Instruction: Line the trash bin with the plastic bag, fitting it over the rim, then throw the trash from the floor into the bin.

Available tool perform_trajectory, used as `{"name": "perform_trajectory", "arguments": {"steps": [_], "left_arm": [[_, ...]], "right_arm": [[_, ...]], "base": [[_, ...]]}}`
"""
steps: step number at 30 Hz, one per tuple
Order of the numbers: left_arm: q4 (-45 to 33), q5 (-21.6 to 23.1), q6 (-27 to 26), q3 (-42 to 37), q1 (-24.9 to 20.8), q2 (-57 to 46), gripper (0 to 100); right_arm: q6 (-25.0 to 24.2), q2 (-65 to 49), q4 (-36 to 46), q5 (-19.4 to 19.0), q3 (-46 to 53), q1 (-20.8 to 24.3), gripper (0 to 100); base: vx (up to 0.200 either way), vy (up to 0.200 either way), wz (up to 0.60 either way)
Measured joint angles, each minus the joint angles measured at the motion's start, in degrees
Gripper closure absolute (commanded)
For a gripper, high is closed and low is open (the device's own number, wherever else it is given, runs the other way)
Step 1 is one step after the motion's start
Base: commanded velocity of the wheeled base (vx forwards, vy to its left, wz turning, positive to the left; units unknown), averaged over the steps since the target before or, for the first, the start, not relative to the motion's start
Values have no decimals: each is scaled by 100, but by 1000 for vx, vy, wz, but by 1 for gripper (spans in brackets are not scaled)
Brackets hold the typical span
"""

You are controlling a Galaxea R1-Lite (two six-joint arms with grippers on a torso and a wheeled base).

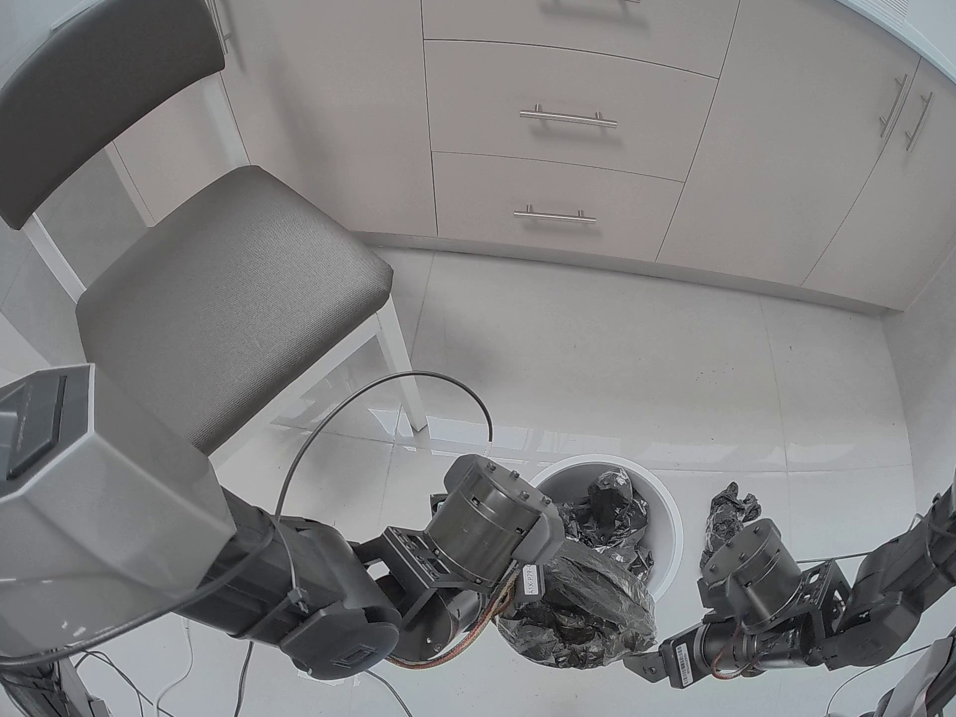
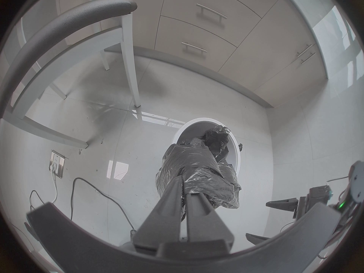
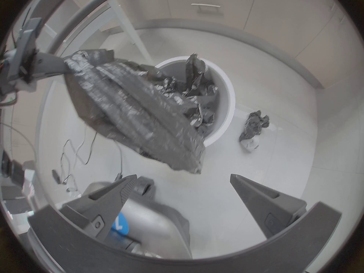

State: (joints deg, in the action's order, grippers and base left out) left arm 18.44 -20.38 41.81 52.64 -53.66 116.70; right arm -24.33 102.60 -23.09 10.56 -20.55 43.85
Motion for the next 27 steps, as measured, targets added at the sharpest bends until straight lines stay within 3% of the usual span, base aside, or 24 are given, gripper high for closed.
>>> {"name": "perform_trajectory", "arguments": {"steps": [3, 9, 27], "left_arm": [[0, 2, 0, -2, 5, -2, 100], [0, 7, 0, -2, 5, -24, 100], [-2, 9, 0, 24, 6, -66, 100]], "right_arm": [[-62, 241, -151, 222, 16, 94, 0], [-161, 923, -770, 1015, -124, 122, 0], [169, 1830, -890, 1530, -667, -236, 0]], "base": [[0, 0, 0], [0, 0, 0], [0, 0, 0]]}}
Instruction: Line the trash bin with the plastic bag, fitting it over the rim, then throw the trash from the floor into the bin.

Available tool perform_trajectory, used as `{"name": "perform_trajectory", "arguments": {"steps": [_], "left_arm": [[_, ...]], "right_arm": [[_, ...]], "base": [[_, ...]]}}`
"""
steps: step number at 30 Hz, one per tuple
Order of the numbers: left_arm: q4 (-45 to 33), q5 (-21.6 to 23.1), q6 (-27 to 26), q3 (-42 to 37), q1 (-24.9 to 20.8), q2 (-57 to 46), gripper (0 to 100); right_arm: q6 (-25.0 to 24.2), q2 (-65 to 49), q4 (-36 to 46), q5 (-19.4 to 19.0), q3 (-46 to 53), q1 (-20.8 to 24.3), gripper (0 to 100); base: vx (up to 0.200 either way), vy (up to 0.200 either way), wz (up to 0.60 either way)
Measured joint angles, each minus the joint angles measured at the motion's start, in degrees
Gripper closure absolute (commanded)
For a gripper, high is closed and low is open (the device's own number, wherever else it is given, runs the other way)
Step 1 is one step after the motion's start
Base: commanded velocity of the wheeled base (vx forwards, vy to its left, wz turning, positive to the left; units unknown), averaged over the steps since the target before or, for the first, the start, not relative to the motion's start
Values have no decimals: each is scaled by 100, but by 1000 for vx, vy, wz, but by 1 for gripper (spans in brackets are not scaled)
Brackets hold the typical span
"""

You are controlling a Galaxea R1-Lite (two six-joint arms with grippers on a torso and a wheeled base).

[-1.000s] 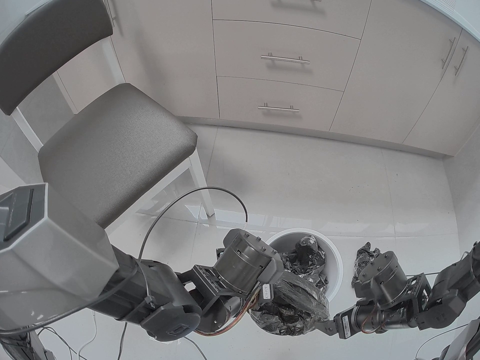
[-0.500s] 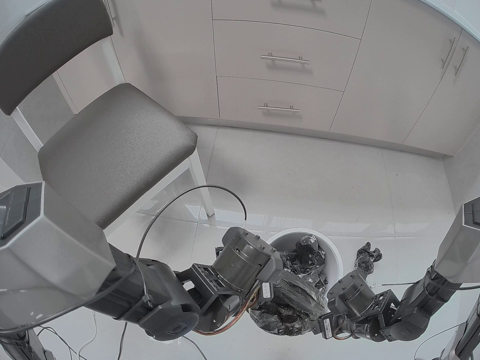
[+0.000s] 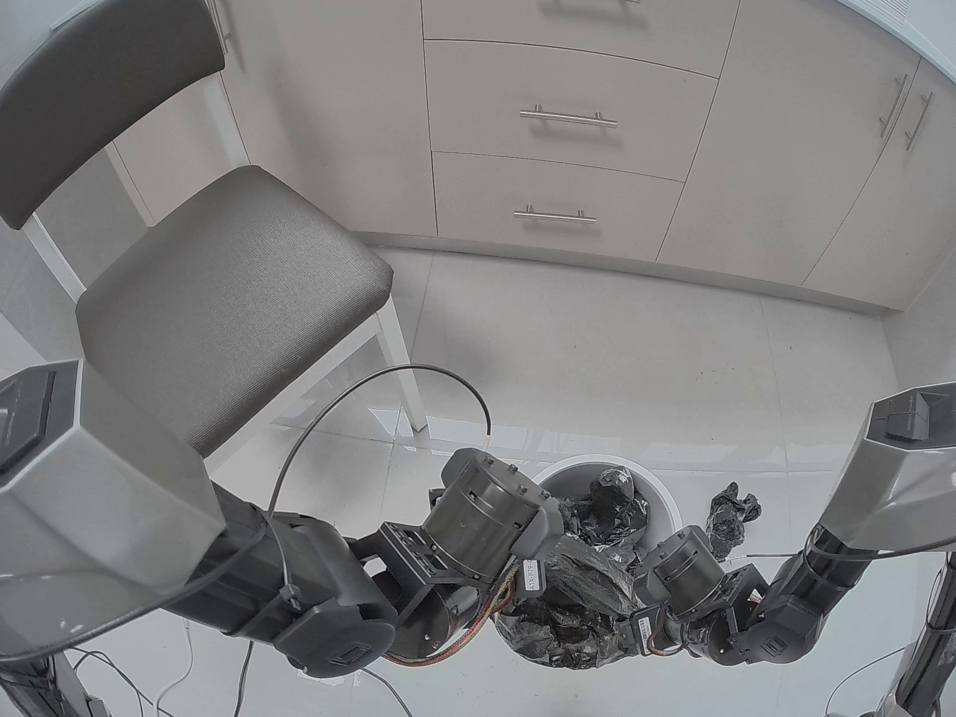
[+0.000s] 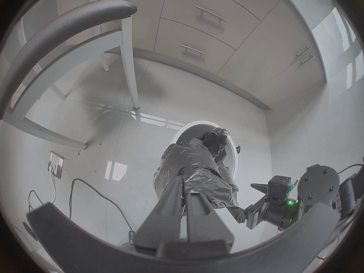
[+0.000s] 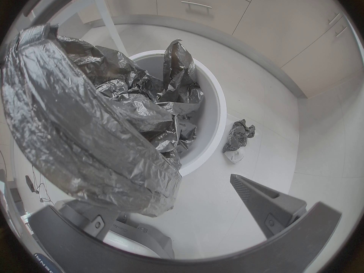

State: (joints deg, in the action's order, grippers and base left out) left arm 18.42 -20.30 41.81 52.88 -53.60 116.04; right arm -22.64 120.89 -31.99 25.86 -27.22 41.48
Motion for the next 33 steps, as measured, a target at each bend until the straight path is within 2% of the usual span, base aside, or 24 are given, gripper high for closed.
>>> {"name": "perform_trajectory", "arguments": {"steps": [6, 9, 17, 22, 33], "left_arm": [[2, 0, 26, 50, 0, 5, 100], [-2, 0, 222, 135, 5, 28, 100], [-9, -4, 364, 347, 107, 135, 100], [-4, 0, 369, 395, 132, 204, 100], [-4, 2, 369, 803, 204, 524, 100]], "right_arm": [[135, 195, -4, 138, -218, -119, 0], [135, 240, -4, 202, -293, -139, 0], [105, 256, -121, 758, -568, -371, 0], [122, 258, -485, 839, -642, -500, 0], [135, 247, -553, 1046, -728, -841, 0]], "base": [[0, 0, 0], [0, 0, 0], [0, 0, 0], [0, 0, 0], [0, 0, 0]]}}
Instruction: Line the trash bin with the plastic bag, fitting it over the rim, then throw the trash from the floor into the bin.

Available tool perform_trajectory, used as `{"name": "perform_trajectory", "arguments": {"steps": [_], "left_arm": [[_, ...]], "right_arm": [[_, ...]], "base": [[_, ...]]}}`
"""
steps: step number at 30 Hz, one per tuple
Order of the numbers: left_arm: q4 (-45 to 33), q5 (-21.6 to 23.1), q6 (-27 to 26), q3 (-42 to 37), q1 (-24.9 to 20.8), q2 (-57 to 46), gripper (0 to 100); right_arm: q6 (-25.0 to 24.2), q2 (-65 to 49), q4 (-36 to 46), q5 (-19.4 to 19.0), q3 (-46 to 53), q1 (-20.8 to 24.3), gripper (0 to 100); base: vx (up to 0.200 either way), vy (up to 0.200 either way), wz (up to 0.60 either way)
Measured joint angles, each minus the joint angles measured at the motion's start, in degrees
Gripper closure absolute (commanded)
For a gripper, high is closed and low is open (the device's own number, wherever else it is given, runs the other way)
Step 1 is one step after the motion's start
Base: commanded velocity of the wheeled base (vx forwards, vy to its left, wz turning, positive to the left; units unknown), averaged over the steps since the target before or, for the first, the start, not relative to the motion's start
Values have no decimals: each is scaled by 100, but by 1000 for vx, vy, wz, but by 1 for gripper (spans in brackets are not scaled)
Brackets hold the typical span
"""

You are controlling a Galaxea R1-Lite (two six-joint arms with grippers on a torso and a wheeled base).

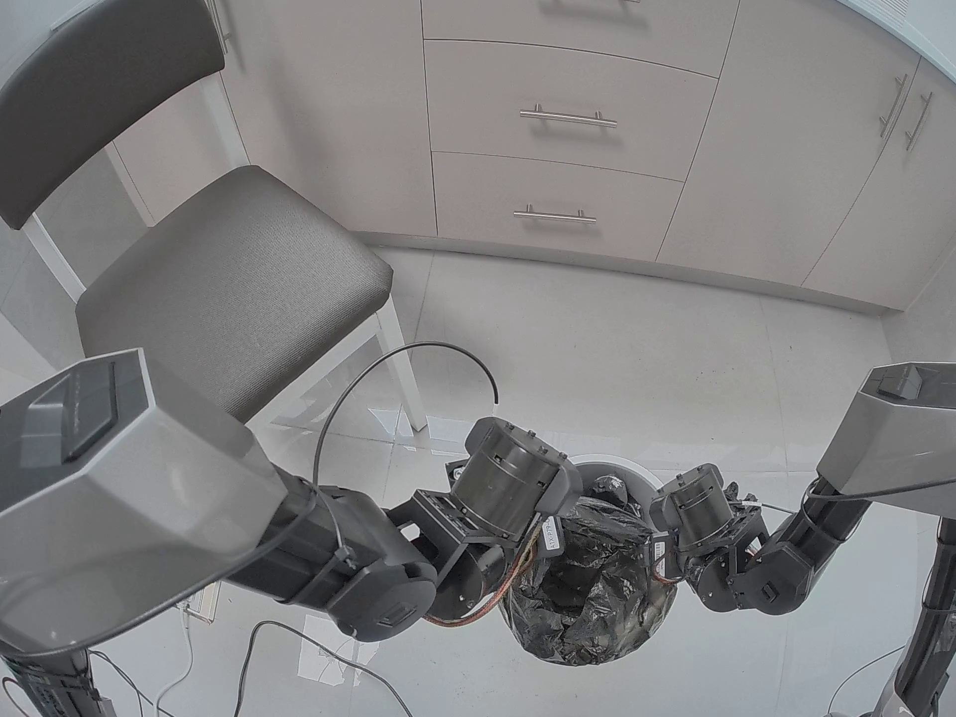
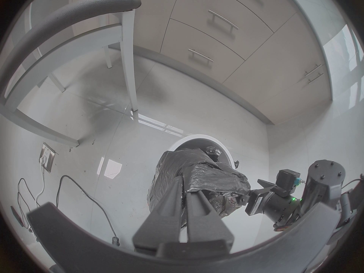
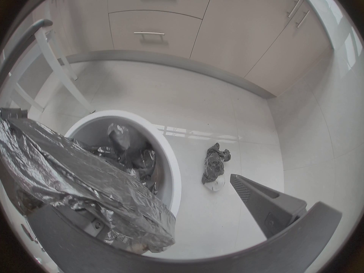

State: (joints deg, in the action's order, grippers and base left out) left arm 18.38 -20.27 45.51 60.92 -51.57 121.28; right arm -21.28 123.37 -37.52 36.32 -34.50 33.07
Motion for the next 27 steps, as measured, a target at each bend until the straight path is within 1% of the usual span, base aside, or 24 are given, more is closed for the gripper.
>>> {"name": "perform_trajectory", "arguments": {"steps": [4, 7, 12, 16, 22, 27], "left_arm": [[-5, 0, -5, 197, 77, 138, 100], [-10, 22, -16, 333, 157, 236, 100], [-18, 328, -35, 435, 276, 347, 100], [-40, 455, -73, 536, 380, 421, 100], [-33, 519, -158, 741, 505, 597, 100], [-11, 534, -374, 896, 584, 768, 100]], "right_arm": [[29, -24, -13, -20, -117, -183, 0], [155, -49, -18, -49, -255, -325, 0], [246, -61, -20, -137, -486, -455, 0], [257, -35, -18, -273, -679, -529, 0], [260, 48, -20, -690, -1037, -684, 0], [418, 130, -20, -809, -1279, -902, 0]], "base": [[0, 0, 0], [0, 0, 0], [0, 0, 0], [0, 0, 0], [0, 0, 0], [0, 0, 0]]}}
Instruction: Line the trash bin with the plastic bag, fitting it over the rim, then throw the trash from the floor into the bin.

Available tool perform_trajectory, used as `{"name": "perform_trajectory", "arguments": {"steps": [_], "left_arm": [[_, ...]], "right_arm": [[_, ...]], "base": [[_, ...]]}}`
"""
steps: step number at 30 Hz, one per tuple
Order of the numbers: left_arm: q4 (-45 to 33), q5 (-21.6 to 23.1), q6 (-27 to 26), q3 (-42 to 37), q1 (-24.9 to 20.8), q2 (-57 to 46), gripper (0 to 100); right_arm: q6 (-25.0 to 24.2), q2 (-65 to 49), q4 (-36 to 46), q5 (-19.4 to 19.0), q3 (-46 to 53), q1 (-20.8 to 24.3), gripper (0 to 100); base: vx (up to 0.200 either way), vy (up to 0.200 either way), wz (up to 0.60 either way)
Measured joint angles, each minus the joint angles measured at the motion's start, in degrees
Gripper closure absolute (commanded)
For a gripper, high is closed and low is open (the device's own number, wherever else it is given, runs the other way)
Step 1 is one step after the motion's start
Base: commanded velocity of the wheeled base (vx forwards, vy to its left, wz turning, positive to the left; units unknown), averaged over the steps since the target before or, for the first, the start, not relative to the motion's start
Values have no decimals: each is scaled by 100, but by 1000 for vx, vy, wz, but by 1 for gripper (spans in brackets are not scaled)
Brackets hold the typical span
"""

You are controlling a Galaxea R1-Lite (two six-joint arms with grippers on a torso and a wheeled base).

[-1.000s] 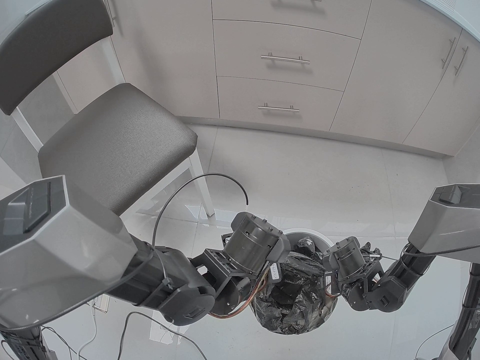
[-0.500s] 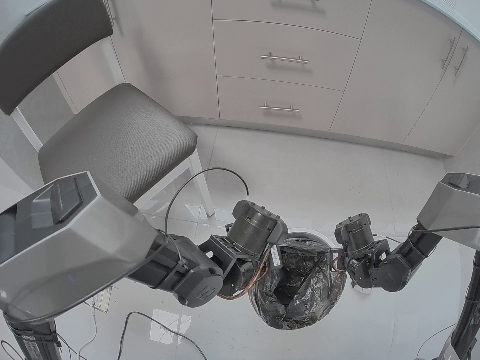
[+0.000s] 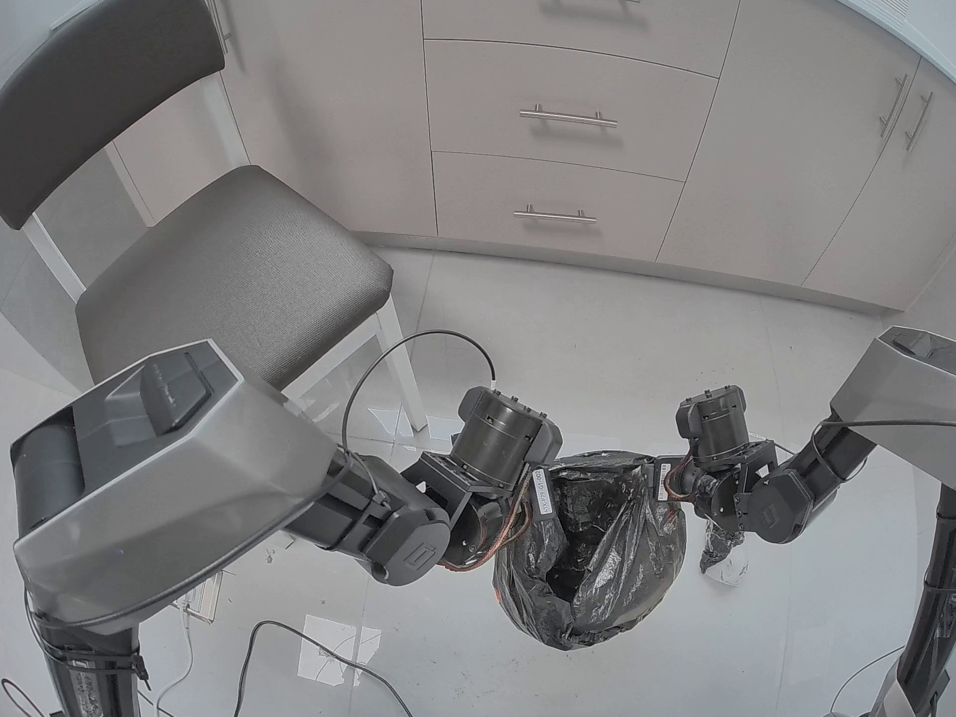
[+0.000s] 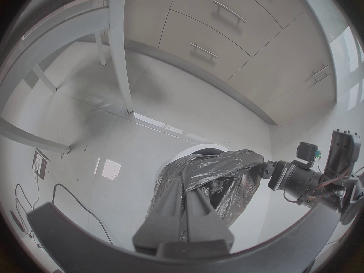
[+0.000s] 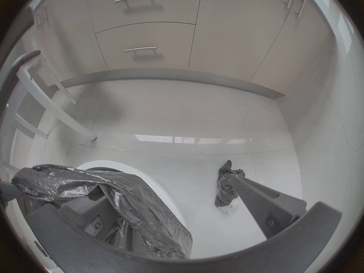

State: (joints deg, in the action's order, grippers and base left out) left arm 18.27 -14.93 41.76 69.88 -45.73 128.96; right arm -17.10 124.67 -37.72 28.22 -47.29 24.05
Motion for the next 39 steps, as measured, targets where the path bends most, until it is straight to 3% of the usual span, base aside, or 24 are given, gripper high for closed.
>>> {"name": "perform_trajectory", "arguments": {"steps": [20, 27, 39], "left_arm": [[-7, 2, -115, 727, 91, 673, 100], [6, 7, -255, 801, 204, 778, 100], [17, 145, -397, 820, 257, 940, 100]], "right_arm": [[112, 449, -35, -373, -624, -449, 0], [200, 612, -708, -718, -740, -463, 0], [288, 785, -750, -749, -844, -473, 0]], "base": [[0, 0, 0], [0, 0, 0], [0, 0, 0]]}}
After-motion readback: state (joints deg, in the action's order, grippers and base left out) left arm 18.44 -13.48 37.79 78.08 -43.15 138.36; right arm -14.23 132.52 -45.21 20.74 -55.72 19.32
